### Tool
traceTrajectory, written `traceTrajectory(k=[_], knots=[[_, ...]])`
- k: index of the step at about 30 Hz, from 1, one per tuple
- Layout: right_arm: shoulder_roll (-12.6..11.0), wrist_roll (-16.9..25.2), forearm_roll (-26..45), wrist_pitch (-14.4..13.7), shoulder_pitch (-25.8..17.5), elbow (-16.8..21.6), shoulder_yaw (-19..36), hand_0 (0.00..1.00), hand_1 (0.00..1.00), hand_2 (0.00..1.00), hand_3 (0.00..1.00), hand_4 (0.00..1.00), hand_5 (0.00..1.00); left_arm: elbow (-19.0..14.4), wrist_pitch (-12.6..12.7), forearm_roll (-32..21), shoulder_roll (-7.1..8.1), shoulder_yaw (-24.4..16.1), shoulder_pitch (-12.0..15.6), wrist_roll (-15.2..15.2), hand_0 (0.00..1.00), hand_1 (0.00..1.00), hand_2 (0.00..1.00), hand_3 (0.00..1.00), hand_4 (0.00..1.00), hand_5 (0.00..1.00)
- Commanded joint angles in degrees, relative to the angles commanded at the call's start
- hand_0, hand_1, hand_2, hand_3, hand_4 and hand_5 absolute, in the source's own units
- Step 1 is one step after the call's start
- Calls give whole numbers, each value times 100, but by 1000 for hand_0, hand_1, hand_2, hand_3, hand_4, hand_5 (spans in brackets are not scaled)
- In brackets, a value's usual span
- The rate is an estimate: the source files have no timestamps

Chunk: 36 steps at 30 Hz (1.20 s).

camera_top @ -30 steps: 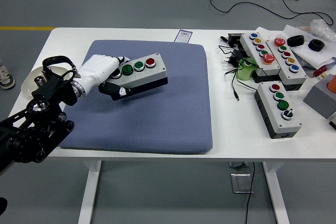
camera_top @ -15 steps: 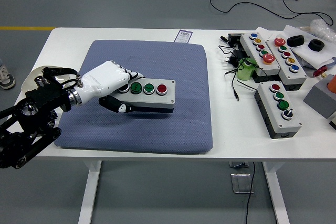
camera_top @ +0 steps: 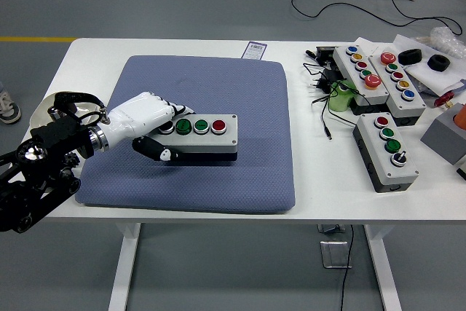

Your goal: Pick up the button,place it on the desk,press the button,press the button

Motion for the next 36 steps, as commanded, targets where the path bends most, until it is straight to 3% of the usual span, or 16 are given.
traceTrajectory(k=[3, 4, 9, 10, 15, 16, 21, 22, 27, 28, 33, 34, 36], knots=[[-2, 1, 16, -3, 1, 0, -9, 673, 658, 674, 624, 310, 173, 26, 151, 49, -1, 54, 15, 32, 60, 97, 161, 249, 139, 2], [-2, 1, 18, -3, 0, 0, -9, 673, 658, 674, 624, 310, 173, 39, 227, 78, -6, 70, 16, 42, 135, 161, 257, 310, 184, 2], [2, -1, -27, 4, 4, 0, 22, 673, 658, 674, 624, 310, 173, 135, 358, 247, -37, 74, 4, 51, 135, 161, 257, 310, 184, 2], [2, -1, -29, 4, 4, 0, 25, 673, 658, 674, 624, 310, 173, 136, 355, 280, -34, 76, 0, 54, 403, 377, 458, 466, 583, 2], [2, -4, -24, 5, 7, 0, 13, 673, 658, 674, 624, 310, 173, 169, 183, 649, -35, 73, -11, 80, 403, 377, 458, 466, 583, 2], [2, -4, -21, 5, 6, 0, 10, 673, 658, 674, 624, 310, 173, 176, 126, 660, -39, 73, -7, 71, 415, 512, 587, 542, 817, 204], [-1, -5, -12, 10, 4, 0, -10, 673, 658, 674, 624, 310, 173, 190, -55, 670, -42, 83, 10, 54, 415, 512, 587, 542, 817, 204], [-2, -4, -19, 13, 2, 0, -8, 673, 658, 674, 624, 310, 173, 190, -123, 649, -42, 71, 16, 68, 508, 653, 818, 679, 936, 511], [-4, 2, 0, 12, -5, 0, -12, 673, 658, 674, 624, 310, 173, 76, -626, 465, -23, -11, 71, 192, 508, 653, 818, 679, 936, 511], [-5, 3, -2, 14, -6, 0, -12, 673, 658, 674, 624, 310, 173, 65, -694, 427, -31, -25, 74, 210, 787, 879, 998, 871, 998, 598], [-3, 3, -7, 14, -1, 0, -15, 673, 658, 674, 624, 310, 173, 86, -837, 309, -76, -155, 72, 224, 787, 879, 998, 871, 998, 598], [-3, 4, 0, 14, -1, 0, -21, 673, 658, 674, 624, 310, 173, 82, -869, 274, -74, -176, 76, 230, 976, 989, 998, 975, 998, 663], [-2, 2, 19, 11, 4, 0, -38, 673, 658, 674, 624, 310, 173, 40, -978, 163, -59, -274, 109, 256, 976, 989, 998, 975, 998, 663]])
